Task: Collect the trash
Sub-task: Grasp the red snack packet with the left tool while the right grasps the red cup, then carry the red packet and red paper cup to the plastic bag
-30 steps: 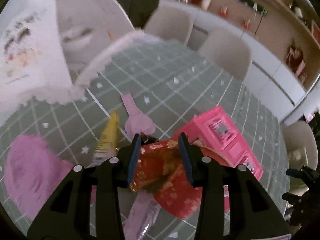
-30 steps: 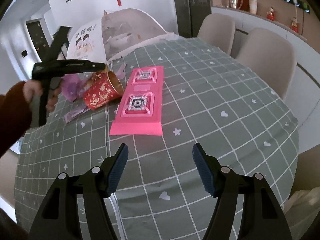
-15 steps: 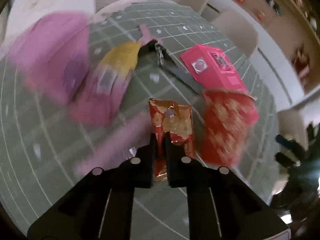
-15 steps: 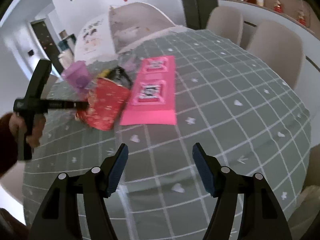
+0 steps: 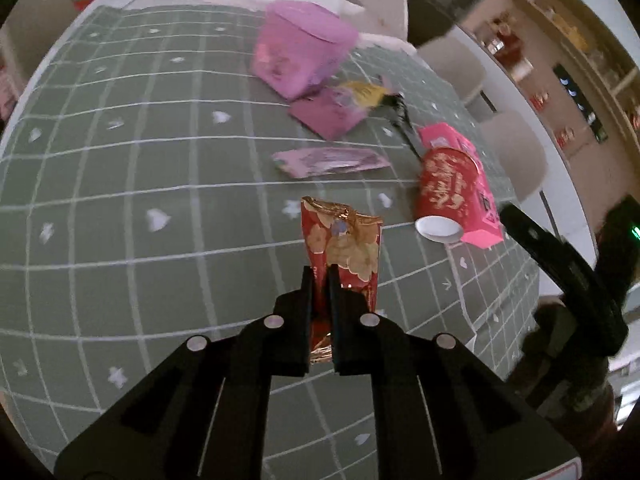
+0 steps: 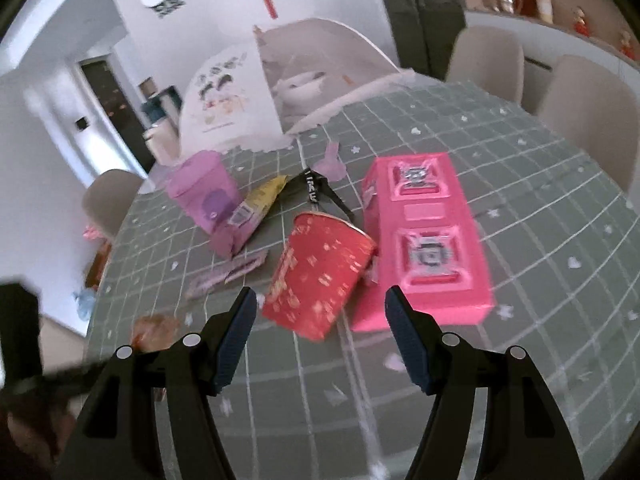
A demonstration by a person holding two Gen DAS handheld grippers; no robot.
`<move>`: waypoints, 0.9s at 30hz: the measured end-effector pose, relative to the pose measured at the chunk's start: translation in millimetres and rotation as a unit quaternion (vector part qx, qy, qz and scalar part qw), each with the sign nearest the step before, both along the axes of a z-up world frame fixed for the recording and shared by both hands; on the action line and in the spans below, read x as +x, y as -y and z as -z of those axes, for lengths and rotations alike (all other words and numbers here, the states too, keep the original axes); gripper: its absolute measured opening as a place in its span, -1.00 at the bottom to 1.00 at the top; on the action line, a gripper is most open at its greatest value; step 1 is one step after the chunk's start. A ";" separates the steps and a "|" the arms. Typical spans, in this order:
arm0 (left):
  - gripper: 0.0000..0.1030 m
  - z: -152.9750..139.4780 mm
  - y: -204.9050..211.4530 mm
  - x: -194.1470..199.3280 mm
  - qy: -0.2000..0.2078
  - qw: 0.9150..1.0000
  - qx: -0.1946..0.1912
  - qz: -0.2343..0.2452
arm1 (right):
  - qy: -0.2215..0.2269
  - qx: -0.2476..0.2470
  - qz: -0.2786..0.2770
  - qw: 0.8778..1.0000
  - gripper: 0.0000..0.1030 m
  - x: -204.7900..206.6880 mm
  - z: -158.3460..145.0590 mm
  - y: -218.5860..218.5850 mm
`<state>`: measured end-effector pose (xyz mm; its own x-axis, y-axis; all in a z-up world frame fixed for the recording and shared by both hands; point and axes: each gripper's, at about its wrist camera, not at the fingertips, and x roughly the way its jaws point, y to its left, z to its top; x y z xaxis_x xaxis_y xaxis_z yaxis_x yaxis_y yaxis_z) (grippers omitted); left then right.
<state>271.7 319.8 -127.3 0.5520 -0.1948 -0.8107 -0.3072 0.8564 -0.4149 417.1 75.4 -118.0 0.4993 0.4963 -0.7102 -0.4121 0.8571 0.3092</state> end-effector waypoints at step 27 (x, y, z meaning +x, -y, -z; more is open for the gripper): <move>-0.87 -31.0 -10.0 -7.5 0.069 0.997 -0.021 0.015 | 0.042 -0.069 -0.001 0.997 -0.05 -19.5 -30.5 -12.7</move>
